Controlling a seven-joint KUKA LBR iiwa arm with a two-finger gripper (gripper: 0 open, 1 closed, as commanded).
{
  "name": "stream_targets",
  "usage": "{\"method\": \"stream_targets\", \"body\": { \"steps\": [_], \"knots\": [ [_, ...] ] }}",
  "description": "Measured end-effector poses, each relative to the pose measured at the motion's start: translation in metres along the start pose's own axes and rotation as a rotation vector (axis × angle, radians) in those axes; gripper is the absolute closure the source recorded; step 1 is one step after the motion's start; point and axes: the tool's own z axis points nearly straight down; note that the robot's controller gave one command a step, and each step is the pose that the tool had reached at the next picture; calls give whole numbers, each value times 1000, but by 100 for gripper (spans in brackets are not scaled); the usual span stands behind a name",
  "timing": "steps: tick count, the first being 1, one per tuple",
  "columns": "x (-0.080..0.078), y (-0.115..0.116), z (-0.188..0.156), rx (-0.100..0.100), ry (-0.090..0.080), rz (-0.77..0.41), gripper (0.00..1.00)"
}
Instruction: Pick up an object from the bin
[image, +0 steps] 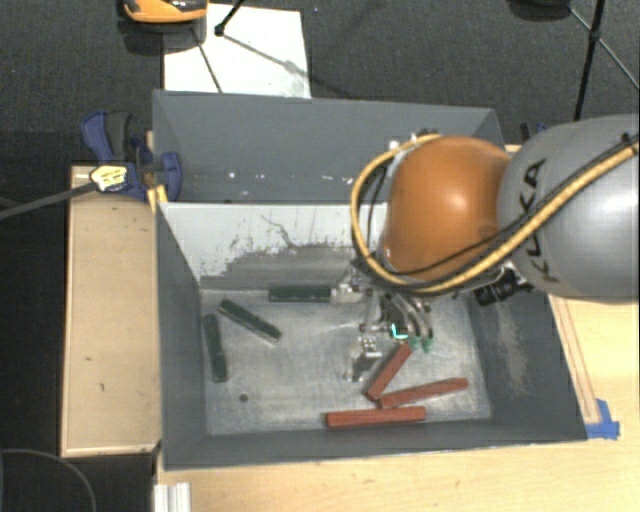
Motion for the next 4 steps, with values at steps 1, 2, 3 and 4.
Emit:
{"method": "stream_targets", "body": {
  "steps": [1, 2, 3, 4],
  "knots": [
    [-2, 0, -3, -1, -7, 3, 0],
    [-17, 43, 57, -3, -13, 60, 0],
    [-38, 99, 63, 1, -4, -68, 0],
    [-60, 108, 71, -4, -10, 11, 0]
  ]
}}
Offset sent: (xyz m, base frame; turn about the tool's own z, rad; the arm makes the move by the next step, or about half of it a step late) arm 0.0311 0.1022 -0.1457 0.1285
